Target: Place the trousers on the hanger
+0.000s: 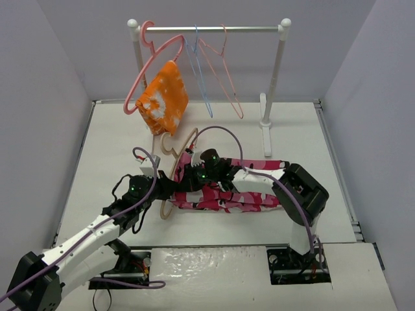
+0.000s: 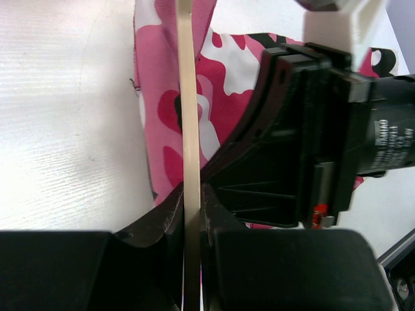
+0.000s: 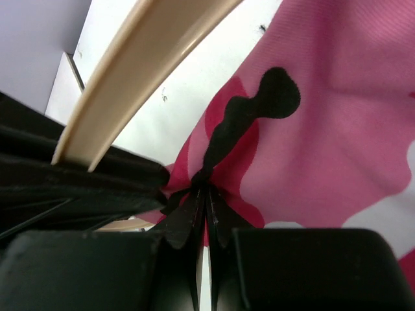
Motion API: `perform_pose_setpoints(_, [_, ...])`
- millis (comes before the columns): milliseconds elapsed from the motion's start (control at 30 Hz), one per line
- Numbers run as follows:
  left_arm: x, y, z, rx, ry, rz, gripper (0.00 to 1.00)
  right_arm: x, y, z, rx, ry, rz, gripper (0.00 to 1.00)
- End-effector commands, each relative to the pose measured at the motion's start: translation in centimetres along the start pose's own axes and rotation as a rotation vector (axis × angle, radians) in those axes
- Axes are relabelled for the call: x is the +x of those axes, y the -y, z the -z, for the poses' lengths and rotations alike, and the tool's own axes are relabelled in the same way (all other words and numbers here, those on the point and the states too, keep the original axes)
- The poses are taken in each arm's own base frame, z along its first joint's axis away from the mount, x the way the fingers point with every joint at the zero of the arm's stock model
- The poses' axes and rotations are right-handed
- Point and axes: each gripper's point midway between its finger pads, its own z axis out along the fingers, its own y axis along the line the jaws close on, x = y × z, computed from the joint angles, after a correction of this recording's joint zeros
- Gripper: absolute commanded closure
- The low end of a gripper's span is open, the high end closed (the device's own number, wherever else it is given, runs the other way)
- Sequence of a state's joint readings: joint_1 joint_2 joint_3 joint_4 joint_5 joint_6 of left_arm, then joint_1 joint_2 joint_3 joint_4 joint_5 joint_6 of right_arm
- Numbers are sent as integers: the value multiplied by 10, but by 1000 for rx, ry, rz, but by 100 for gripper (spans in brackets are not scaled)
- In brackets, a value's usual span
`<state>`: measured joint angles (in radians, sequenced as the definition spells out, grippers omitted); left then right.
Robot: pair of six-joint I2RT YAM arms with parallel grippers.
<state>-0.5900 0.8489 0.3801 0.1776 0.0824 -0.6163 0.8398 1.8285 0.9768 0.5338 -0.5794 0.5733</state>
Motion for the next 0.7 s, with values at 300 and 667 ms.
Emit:
perform_pose_setpoints(300, [-40,42,6,165,137,36,100,-57,-36,6,-107,152,102,100])
perform_pose_setpoints(667, [-42,43,2,163,134,29,100,-112,-21,95,229,271,258,74])
